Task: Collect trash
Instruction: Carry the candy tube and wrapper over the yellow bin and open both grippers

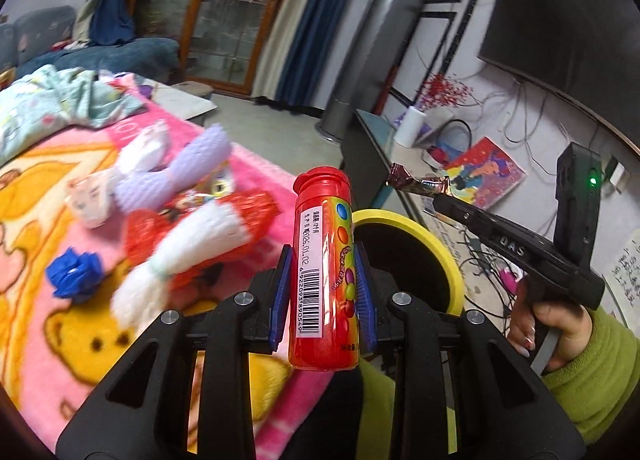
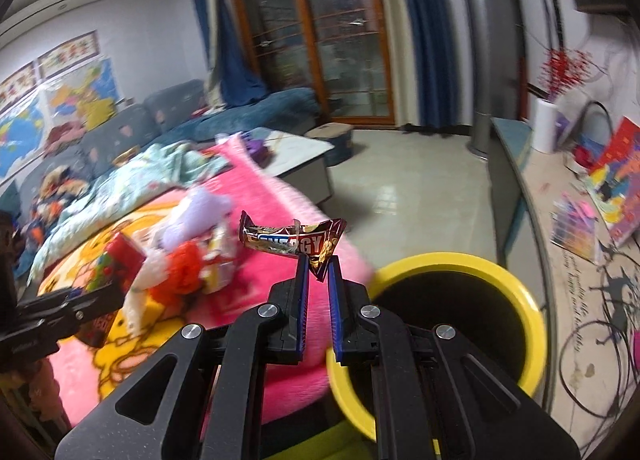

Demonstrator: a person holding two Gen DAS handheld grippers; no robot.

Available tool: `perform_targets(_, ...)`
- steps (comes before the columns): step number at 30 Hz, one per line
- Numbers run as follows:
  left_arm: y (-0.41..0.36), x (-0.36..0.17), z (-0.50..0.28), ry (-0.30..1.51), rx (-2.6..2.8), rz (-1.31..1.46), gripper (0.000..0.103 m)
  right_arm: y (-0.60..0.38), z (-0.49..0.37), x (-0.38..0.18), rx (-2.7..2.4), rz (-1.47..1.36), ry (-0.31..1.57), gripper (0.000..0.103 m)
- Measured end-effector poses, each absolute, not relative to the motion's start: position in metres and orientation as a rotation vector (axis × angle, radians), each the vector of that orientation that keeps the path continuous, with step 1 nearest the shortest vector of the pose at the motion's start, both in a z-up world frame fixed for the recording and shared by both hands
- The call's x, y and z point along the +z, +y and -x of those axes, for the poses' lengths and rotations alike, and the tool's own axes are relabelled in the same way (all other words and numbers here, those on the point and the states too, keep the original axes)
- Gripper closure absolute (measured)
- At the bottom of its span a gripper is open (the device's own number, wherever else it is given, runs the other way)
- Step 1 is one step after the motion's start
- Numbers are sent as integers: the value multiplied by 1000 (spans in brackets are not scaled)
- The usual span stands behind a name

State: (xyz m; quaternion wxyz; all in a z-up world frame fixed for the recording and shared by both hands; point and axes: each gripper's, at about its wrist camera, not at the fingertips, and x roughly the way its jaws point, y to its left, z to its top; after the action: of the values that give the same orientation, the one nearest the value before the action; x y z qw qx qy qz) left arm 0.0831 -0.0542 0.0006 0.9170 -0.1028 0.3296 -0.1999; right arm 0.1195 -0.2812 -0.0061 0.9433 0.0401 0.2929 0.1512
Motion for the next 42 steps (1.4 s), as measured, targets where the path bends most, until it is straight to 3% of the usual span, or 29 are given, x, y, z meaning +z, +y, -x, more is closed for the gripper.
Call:
perform_targets(18,-145,-13,-122,710,-570,157,81,-387,-134,-38,35,-235,670,93)
perform_targets(34,-204,-51,-170,781,-637,134,81,-424,-150,-86,-65,-297,827,93)
perform_targets(38,-213,-56,-177,799,-636,128,80,-422,-151,-92,-65,-307,850,84)
perform_targets(40,-214,-58,-180,802,-625,129,65,-421,-152,-92,-70,-304,853,73)
perform_targets(41,-214,-58,-180,801,-622,132,49,-421,-152,-92,-69,-307,853,69)
perform_targets(42,-213,-58,-180,797,-622,136,47,-421,-152,-92,-69,-309,852,68)
